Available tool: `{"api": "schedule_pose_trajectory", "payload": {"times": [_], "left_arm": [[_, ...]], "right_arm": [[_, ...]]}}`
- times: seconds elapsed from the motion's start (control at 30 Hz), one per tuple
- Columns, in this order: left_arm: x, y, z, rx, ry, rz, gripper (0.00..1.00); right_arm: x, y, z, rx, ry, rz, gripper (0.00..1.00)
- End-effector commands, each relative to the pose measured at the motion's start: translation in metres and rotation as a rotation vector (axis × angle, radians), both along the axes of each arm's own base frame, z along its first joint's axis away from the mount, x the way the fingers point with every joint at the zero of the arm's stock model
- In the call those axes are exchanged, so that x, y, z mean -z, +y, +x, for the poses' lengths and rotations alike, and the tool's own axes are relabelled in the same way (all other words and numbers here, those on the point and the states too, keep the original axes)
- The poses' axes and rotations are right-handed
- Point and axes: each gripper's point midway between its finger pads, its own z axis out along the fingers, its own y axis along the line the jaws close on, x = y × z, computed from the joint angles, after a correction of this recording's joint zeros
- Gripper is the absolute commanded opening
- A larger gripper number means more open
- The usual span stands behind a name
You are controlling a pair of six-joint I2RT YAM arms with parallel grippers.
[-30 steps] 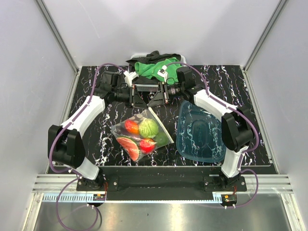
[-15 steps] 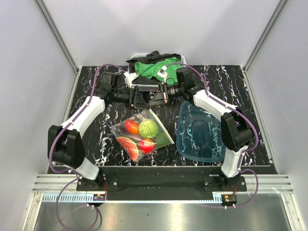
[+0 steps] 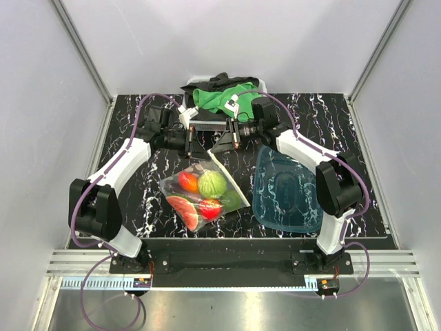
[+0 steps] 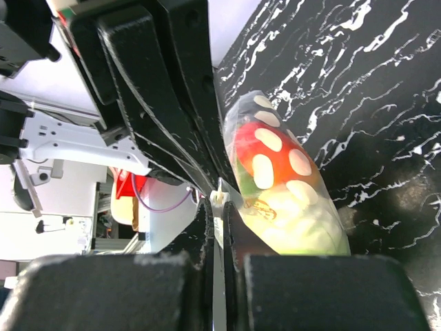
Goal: Open the zip-top bag and remove the fake food
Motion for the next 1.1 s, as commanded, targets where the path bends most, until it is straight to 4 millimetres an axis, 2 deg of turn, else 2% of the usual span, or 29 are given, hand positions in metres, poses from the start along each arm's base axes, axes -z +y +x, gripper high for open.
{"api": "schedule_pose_trajectory", "payload": {"times": [0.0,0.1,0.3,0.4,0.43,0.5,0.53,0.57,0.6,0.63,0.7,0.73,0.87,1.07], "left_arm": [[-0.024,0.004,0.015,-0.051,-0.09,-0.014,0.0],[-0.038,0.006,0.02,-0.078,-0.098,-0.086,0.0],[-0.037,0.011,0.026,-0.127,-0.094,-0.103,0.0],[-0.039,0.013,0.031,-0.159,-0.1,-0.102,0.0],[-0.041,0.016,0.034,-0.172,-0.103,-0.104,0.0],[-0.045,0.021,0.041,-0.2,-0.127,-0.095,0.0],[-0.048,0.024,0.044,-0.209,-0.134,-0.097,0.0],[-0.053,0.024,0.045,-0.203,-0.143,-0.106,0.0],[-0.054,0.024,0.046,-0.202,-0.145,-0.109,0.0],[-0.053,0.025,0.049,-0.2,-0.142,-0.109,0.0],[-0.056,0.024,0.05,-0.186,-0.152,-0.113,0.0],[-0.052,0.023,0.053,-0.181,-0.143,-0.112,0.0],[-0.049,0.022,0.06,-0.175,-0.142,-0.109,0.0],[-0.046,0.021,0.066,-0.172,-0.124,-0.11,0.0]], "right_arm": [[0.002,-0.003,-0.007,-0.01,-0.06,-0.017,0.0],[0.009,-0.007,-0.007,0.009,-0.078,-0.047,0.0],[0.008,-0.01,-0.014,0.01,-0.079,-0.054,0.0],[0.011,-0.015,-0.023,0.006,-0.074,-0.058,0.0],[0.022,-0.019,-0.03,0.006,-0.048,-0.076,0.0],[0.025,-0.025,-0.041,0.006,-0.041,-0.082,0.0],[0.04,-0.032,-0.052,0.004,-0.001,-0.105,0.0],[0.047,-0.036,-0.059,0.01,0.01,-0.119,0.0],[0.043,-0.04,-0.067,0.013,0.001,-0.116,0.0],[0.059,-0.047,-0.079,0.01,0.042,-0.14,0.0],[0.059,-0.054,-0.096,0.008,0.058,-0.148,0.0],[0.068,-0.059,-0.106,0.005,0.082,-0.166,0.0],[0.079,-0.072,-0.134,-0.001,0.121,-0.242,0.0],[0.088,-0.079,-0.179,-0.033,0.163,-0.292,0.0]]}}
